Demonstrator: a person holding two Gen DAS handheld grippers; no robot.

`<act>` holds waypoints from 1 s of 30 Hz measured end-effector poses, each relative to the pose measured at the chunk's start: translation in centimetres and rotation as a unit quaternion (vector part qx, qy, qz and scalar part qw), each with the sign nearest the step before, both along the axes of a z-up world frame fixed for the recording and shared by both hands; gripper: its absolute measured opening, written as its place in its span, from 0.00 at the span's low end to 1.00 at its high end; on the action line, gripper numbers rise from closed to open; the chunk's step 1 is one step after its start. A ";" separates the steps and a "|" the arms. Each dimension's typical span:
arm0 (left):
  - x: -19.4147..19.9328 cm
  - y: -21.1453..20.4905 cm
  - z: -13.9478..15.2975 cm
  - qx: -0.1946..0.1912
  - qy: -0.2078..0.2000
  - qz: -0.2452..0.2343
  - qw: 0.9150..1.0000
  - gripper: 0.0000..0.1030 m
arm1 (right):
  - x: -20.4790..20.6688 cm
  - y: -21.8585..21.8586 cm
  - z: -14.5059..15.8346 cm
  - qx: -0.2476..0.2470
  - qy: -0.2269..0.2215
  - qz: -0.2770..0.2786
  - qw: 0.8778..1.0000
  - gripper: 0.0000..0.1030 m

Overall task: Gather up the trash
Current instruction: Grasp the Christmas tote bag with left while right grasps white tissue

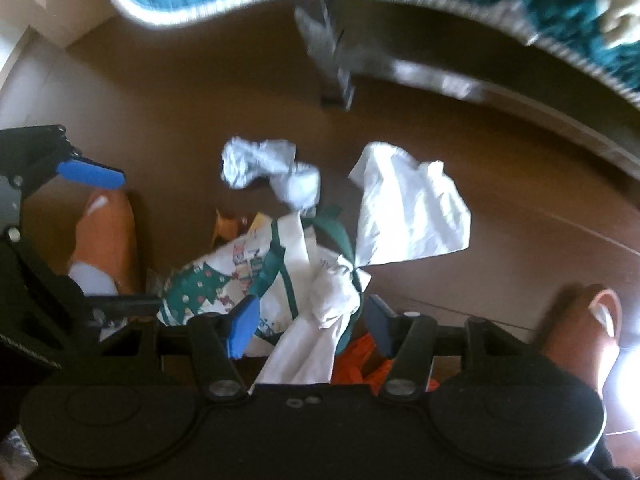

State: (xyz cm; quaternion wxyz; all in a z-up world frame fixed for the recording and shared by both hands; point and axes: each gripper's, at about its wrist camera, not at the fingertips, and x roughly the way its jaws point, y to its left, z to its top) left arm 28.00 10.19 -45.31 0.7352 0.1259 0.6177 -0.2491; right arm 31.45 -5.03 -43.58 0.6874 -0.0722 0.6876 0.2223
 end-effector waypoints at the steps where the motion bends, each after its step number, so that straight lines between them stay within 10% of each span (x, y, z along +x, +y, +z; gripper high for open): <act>1: -0.2 -0.1 -0.8 0.002 0.005 -0.006 1.000 0.99 | 0.1 0.1 -0.8 -0.003 0.006 0.003 1.000 0.55; 18: -1.9 -1.9 -9.4 0.001 0.072 -0.059 0.996 0.88 | 0.0 1.6 -8.4 -0.032 0.057 -0.007 0.998 0.54; 26: -1.8 -1.8 -10.0 -0.003 0.091 -0.052 0.994 0.31 | 0.1 0.9 -9.1 -0.053 0.071 -0.018 0.996 0.14; 30: -2.0 -1.9 -9.3 0.009 0.102 -0.067 0.992 0.20 | -0.2 0.8 -7.8 -0.050 0.073 -0.020 0.996 0.10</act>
